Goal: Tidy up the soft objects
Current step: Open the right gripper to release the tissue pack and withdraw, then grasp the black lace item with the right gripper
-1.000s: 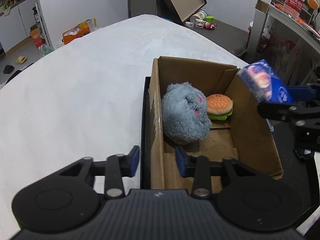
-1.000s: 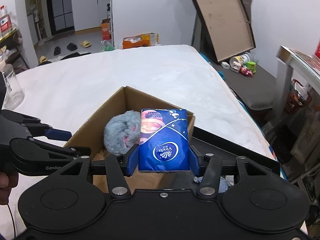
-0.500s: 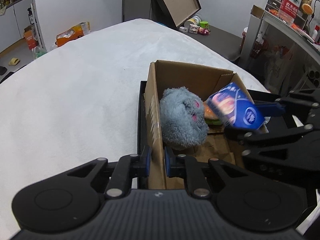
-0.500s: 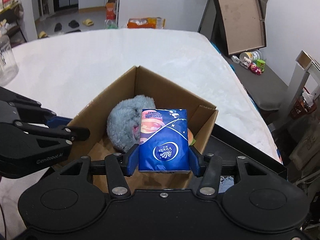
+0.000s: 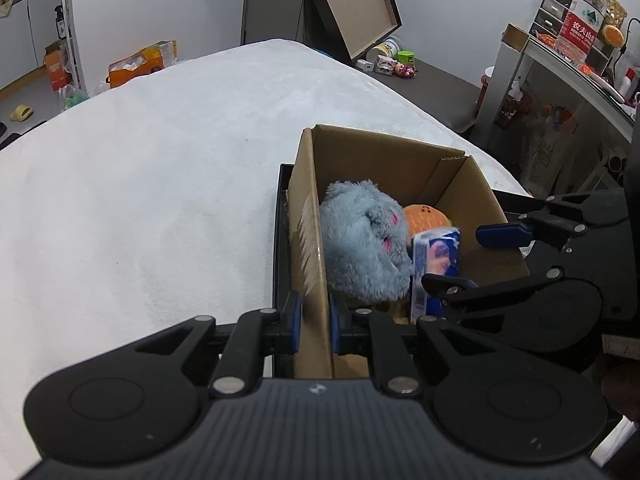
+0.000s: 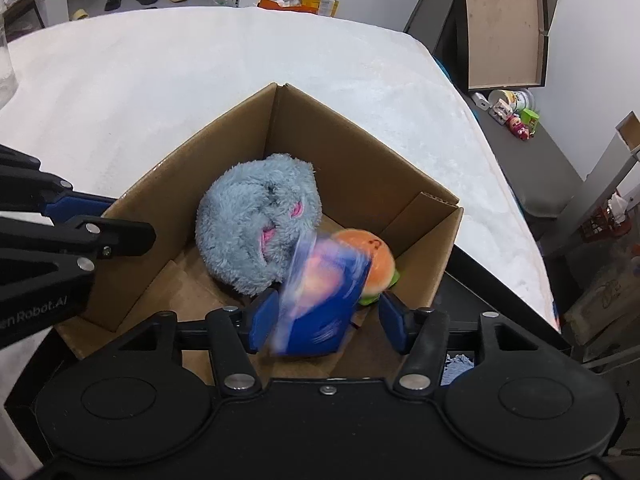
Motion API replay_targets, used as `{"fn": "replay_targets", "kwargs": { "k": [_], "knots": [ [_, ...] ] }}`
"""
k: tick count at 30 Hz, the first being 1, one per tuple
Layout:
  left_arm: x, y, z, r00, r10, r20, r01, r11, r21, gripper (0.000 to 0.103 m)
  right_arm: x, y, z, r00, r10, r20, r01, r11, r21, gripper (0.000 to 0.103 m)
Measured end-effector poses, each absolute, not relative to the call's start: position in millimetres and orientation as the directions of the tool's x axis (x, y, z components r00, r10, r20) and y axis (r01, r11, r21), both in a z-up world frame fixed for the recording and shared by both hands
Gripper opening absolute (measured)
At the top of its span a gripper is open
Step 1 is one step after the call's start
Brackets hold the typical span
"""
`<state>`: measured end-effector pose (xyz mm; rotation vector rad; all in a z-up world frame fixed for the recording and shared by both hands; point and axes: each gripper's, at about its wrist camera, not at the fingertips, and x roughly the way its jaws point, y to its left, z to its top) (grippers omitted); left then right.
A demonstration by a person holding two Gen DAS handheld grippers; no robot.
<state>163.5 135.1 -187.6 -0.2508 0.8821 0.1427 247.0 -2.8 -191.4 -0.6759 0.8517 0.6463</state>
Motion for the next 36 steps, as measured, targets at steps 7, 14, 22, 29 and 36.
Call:
{"fn": "replay_targets", "kwargs": {
  "k": [7, 14, 22, 29, 36],
  "knots": [
    [165, 134, -188, 0.62, 0.026, -0.784, -0.237, 0.959, -0.155, 0.014, 241, -10, -183, 0.504, 0.255, -0.825, -0.736, 0.627, -0.256, 0.057],
    [169, 128, -183, 0.602, 0.062, -0.796, -0.265, 0.956, -0.126, 0.019, 233, -33, -155, 0.529, 0.331, -0.782, -0.72, 0.662, -0.207, 0.068],
    [169, 117, -178, 0.583, 0.074, -0.809, -0.267, 0.958, -0.105, 0.053, 248, -77, -141, 0.576, 0.327, -0.749, -0.654, 0.734, -0.182, 0.069],
    [172, 105, -175, 0.577, 0.092, -0.811, -0.251, 0.966, -0.068, 0.064, 254, -115, -150, 0.597, 0.27, -0.756, -0.594, 0.782, -0.189, 0.076],
    [176, 96, -174, 0.572, 0.096, -0.815, -0.237, 0.97, -0.052, 0.067, 256, -151, -161, 0.603, 0.226, -0.765, -0.543, 0.819, -0.186, 0.078]
  ]
}}
